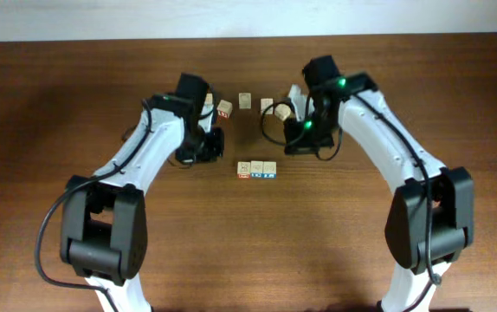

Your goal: Rotate 3 blocks

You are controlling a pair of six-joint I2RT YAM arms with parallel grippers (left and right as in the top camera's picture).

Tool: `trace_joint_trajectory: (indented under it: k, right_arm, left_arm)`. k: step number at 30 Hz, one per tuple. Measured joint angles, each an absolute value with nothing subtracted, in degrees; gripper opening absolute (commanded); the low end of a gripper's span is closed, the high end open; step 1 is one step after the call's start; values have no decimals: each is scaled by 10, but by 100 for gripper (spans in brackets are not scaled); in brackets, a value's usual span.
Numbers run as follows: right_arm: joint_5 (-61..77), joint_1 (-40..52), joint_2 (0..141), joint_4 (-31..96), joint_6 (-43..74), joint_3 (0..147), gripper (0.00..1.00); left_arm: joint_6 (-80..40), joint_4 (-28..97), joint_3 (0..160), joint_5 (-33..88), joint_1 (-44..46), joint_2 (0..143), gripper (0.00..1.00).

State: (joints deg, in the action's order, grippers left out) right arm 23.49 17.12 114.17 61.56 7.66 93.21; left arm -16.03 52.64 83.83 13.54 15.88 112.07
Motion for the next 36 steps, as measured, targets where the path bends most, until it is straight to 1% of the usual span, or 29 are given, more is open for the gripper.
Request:
trace_joint_trajectory:
  k: [5, 11, 17, 27, 32, 36]
  right_arm:
    - [235, 162, 1142, 506, 108, 825, 6]
    - [235, 156, 1142, 428, 129, 762, 6]
    - [235, 156, 1142, 412, 137, 748, 6]
    - [256, 166, 1142, 368, 151, 736, 6]
    - [256, 166, 1142, 366, 157, 731, 6]
    - [270, 166, 1142, 359, 161, 729, 6]
  left_arm:
    - [-189, 435, 771, 135, 174, 1121, 0]
    - [-194, 397, 759, 137, 187, 1139, 0]
    - [-194, 382, 759, 146, 224, 1148, 0]
    - [-193, 377, 759, 147, 223, 1149, 0]
    - [-159, 375, 759, 165, 220, 1149, 0]
    - [-144, 372, 759, 194, 194, 1149, 0]
